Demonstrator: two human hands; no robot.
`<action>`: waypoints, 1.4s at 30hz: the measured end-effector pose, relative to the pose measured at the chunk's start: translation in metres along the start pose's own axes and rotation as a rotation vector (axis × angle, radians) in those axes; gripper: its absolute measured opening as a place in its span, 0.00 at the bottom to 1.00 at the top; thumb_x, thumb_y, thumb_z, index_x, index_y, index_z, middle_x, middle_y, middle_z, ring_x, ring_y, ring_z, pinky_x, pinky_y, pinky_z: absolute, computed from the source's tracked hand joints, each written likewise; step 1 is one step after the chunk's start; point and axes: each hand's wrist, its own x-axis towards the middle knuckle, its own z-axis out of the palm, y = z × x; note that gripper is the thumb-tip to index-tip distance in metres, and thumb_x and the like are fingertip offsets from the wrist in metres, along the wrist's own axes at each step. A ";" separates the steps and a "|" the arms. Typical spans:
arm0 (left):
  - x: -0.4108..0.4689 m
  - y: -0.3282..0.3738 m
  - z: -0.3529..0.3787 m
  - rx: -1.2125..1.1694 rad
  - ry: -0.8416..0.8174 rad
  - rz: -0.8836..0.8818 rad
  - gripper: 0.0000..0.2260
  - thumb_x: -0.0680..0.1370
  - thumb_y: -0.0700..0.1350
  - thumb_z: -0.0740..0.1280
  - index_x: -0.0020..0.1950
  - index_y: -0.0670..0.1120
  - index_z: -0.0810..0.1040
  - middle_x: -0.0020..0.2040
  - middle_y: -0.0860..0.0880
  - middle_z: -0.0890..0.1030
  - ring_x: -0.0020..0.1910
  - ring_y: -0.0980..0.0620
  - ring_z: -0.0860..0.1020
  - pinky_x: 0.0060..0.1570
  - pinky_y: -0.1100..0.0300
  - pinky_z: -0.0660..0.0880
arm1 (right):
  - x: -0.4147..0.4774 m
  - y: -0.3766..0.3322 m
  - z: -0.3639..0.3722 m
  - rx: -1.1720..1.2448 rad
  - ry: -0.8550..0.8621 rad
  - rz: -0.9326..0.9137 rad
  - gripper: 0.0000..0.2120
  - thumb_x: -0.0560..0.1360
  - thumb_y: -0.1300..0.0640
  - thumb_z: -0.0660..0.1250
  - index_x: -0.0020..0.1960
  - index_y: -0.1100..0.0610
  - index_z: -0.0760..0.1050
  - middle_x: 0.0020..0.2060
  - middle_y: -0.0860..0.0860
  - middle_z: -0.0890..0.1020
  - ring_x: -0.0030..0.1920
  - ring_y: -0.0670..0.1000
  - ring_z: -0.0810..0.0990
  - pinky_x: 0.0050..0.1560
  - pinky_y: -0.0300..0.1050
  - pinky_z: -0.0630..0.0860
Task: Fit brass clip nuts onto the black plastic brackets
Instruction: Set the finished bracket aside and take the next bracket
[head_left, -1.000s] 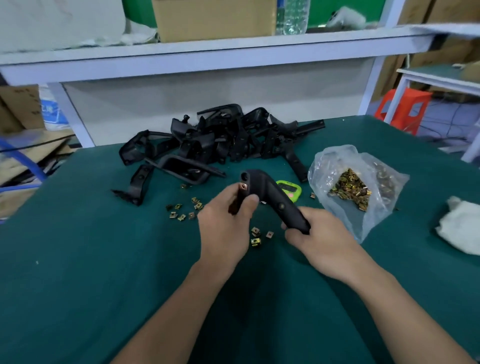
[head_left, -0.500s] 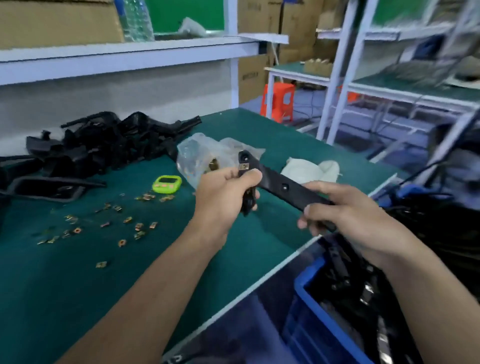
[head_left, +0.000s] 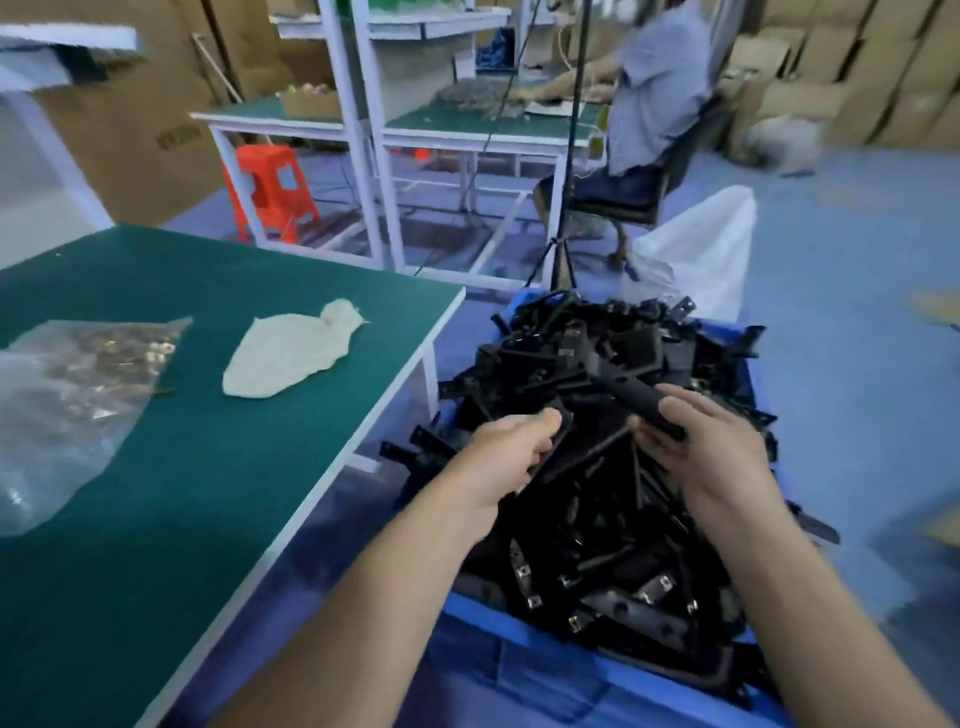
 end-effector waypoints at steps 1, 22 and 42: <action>0.006 0.001 0.004 0.047 -0.032 -0.007 0.19 0.82 0.59 0.66 0.70 0.52 0.76 0.65 0.53 0.79 0.63 0.53 0.76 0.61 0.56 0.72 | 0.004 0.004 -0.001 0.054 0.012 0.005 0.08 0.79 0.60 0.71 0.58 0.58 0.81 0.47 0.57 0.88 0.48 0.57 0.88 0.41 0.46 0.84; -0.049 0.031 -0.099 -0.042 0.387 0.435 0.11 0.78 0.40 0.68 0.41 0.49 0.87 0.40 0.52 0.87 0.38 0.57 0.85 0.34 0.66 0.79 | -0.081 0.062 0.212 0.036 -0.383 0.046 0.12 0.76 0.68 0.62 0.45 0.62 0.85 0.43 0.60 0.87 0.46 0.58 0.87 0.45 0.49 0.84; -0.302 -0.099 -0.346 0.208 1.659 0.285 0.10 0.78 0.44 0.70 0.42 0.59 0.84 0.39 0.63 0.83 0.38 0.68 0.80 0.37 0.72 0.72 | -0.320 0.206 0.457 -0.622 -1.373 -0.479 0.10 0.71 0.62 0.64 0.41 0.55 0.84 0.25 0.49 0.80 0.24 0.45 0.75 0.26 0.41 0.70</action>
